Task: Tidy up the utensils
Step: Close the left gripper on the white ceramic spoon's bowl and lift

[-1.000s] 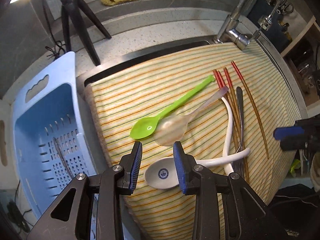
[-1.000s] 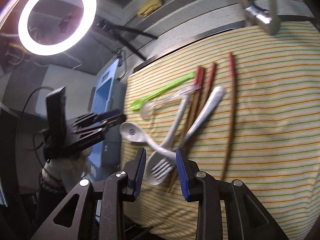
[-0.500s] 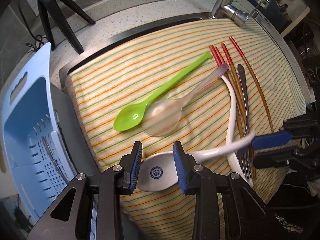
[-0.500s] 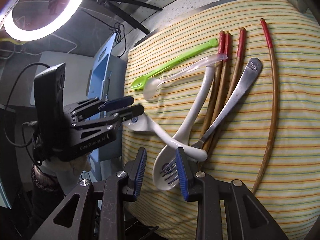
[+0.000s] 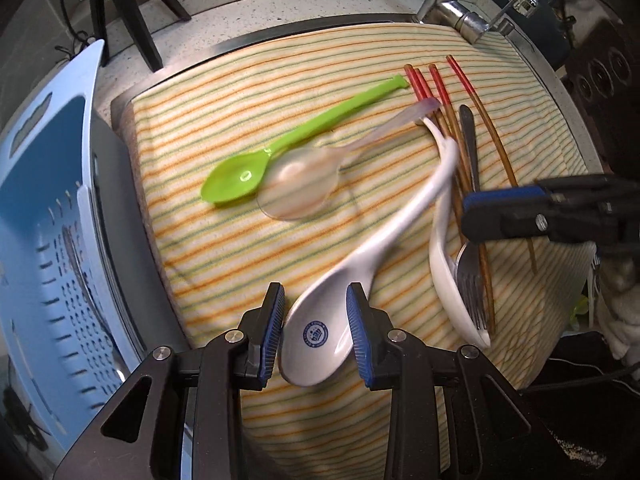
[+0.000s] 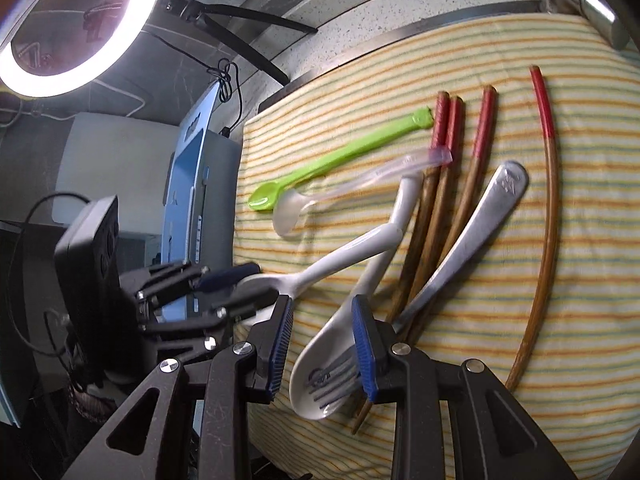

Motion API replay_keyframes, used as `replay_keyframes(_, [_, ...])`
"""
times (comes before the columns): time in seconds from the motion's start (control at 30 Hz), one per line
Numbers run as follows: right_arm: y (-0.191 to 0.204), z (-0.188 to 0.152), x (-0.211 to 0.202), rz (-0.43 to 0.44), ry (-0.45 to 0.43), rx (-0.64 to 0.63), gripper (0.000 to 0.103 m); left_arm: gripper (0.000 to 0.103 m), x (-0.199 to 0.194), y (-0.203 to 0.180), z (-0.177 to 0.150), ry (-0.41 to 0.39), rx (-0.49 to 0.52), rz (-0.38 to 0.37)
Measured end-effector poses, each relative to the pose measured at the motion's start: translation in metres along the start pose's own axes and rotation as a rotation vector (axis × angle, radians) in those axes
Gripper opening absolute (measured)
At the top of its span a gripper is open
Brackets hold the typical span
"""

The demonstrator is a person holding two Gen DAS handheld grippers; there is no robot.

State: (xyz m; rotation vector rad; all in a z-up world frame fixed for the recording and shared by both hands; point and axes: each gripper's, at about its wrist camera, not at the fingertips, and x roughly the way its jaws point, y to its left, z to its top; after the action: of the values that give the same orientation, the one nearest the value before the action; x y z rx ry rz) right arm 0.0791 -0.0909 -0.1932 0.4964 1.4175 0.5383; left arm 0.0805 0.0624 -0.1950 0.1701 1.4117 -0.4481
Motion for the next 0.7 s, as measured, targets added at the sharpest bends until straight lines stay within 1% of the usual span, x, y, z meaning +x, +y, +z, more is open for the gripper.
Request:
replay_keyframes(0.13, [0.009, 0.007, 0.002, 0.007, -0.001, -0.021, 0.027, 0.03, -0.005, -0.002, -0.017, -0.032, -0.039, -0.037])
replay_keyframes(0.2, [0.015, 0.01, 0.006, 0.008, 0.005, -0.032, 0.027, 0.033, -0.011, -0.003, -0.023, -0.049, -0.048, -0.024])
replay_keyframes(0.23, [0.016, 0.011, 0.007, 0.009, 0.009, -0.035, 0.027, 0.039, -0.012, -0.004, -0.026, -0.055, -0.045, -0.015])
replay_keyframes(0.33, [0.021, 0.015, 0.014, 0.009, 0.024, -0.035, 0.027, 0.043, -0.018, -0.01, -0.033, -0.069, -0.02, 0.031])
replay_keyframes(0.37, [0.022, 0.016, 0.017, 0.008, 0.03, -0.033, 0.028, 0.051, -0.02, -0.011, -0.035, -0.069, -0.01, 0.046])
replay_keyframes(0.43, [0.024, 0.02, 0.025, 0.003, 0.049, -0.021, 0.028, 0.061, -0.025, -0.014, -0.041, -0.079, 0.018, 0.084])
replay_keyframes(0.57, [0.024, 0.022, 0.036, -0.007, 0.073, 0.004, 0.029, 0.061, -0.027, -0.018, -0.046, -0.08, 0.058, 0.148])
replay_keyframes(0.67, [0.024, 0.024, 0.042, -0.024, 0.077, 0.02, 0.031, 0.061, -0.027, -0.015, -0.047, -0.079, 0.064, 0.161])
replay_keyframes(0.7, [0.023, 0.025, 0.044, -0.029, 0.078, 0.025, 0.031, 0.061, -0.023, -0.016, -0.042, -0.077, 0.067, 0.164])
